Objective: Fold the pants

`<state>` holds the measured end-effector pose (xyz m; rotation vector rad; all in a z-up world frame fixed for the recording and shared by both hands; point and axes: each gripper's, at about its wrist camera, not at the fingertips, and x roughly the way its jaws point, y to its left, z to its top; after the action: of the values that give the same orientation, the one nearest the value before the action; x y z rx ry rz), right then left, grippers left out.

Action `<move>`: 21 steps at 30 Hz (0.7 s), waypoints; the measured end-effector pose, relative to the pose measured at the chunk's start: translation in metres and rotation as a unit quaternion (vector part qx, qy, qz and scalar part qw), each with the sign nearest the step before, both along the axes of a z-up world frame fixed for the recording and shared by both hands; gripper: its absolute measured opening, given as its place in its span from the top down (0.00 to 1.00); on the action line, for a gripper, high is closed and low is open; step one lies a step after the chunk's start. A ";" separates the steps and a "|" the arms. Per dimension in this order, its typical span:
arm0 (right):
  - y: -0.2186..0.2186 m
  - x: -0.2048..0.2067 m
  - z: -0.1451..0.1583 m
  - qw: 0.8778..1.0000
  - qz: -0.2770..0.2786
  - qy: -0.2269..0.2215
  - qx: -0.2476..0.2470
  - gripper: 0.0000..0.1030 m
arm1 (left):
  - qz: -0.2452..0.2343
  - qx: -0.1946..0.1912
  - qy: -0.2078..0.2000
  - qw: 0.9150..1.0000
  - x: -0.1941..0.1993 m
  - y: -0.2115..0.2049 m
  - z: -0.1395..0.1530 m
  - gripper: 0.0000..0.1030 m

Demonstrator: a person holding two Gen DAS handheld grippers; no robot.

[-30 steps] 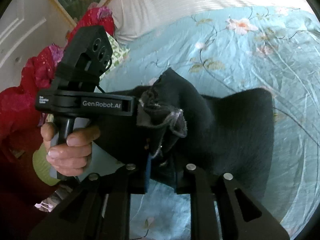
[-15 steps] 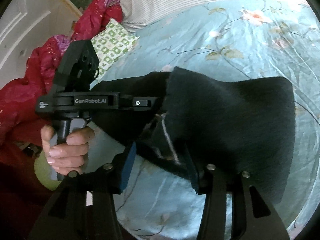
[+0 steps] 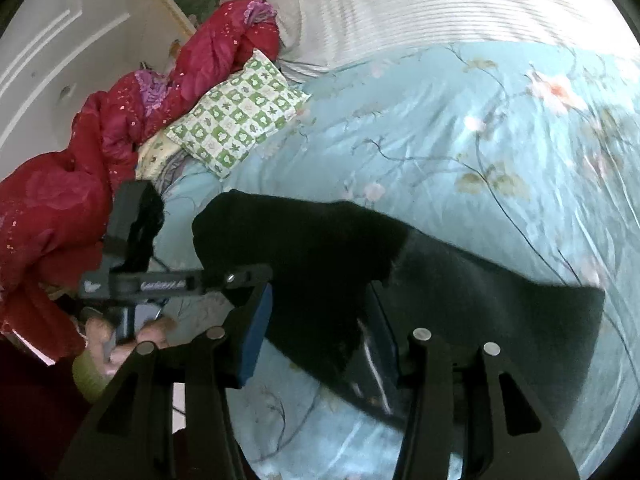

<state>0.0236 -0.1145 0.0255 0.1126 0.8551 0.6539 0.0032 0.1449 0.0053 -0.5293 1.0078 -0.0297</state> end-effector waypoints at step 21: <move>0.124 0.073 -0.008 0.991 0.123 0.026 -0.046 0.51 | 0.184 -0.013 0.025 0.982 -0.063 0.124 -0.009 0.32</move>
<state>0.0965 0.0100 0.0170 -0.0610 0.9559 0.8435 -0.0596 0.2692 -0.0035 -0.7376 0.9462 0.3016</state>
